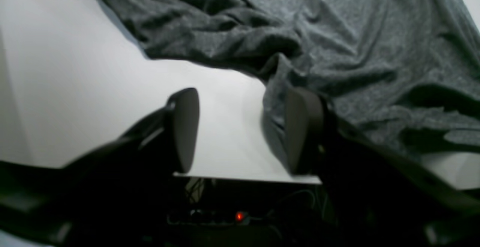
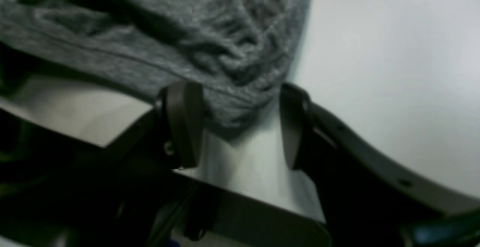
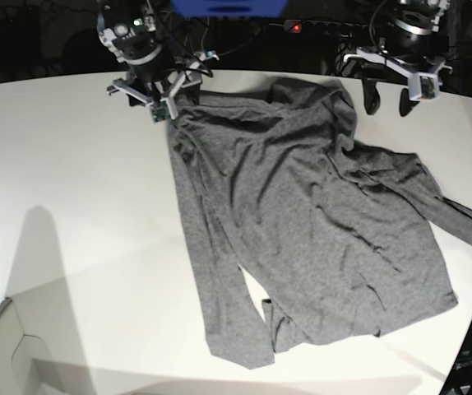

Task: Layout the t-shirt on the table in an organized manner, then fold the t-shirt properly
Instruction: 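Lower both grippers onto the grey shirt's edges and grasp, then drag the grasped shirt corner outward with the right gripper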

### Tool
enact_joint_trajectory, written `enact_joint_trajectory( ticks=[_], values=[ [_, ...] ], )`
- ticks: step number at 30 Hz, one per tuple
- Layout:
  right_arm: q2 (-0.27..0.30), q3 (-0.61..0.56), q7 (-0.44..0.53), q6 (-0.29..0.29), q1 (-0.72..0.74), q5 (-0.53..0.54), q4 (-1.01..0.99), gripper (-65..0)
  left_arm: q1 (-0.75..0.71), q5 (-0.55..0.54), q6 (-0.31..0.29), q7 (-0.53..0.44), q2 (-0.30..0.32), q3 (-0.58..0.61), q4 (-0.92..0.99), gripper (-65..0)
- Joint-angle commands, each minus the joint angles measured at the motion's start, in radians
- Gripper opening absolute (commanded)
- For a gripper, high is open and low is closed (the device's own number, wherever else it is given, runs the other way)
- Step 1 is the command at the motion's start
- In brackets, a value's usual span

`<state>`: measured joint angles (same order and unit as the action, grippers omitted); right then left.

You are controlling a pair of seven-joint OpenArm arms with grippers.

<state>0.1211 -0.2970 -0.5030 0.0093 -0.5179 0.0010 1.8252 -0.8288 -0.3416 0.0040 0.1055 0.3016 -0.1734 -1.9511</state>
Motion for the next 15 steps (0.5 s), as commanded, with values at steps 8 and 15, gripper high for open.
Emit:
enact_joint_trajectory(
  ticks=[8,15],
  values=[
    [0.001,0.002,0.019,-0.007,0.037,0.003,-0.084,-33.5,-0.013,0.002,0.0,-0.023,0.008,-0.004,-0.014,-30.1],
    [-0.001,0.08,0.014,-0.007,0.04,0.003,-0.089,-65.0,-0.025,0.002,0.0,-0.023,0.006,-0.004,-0.015,-30.1]
  ],
)
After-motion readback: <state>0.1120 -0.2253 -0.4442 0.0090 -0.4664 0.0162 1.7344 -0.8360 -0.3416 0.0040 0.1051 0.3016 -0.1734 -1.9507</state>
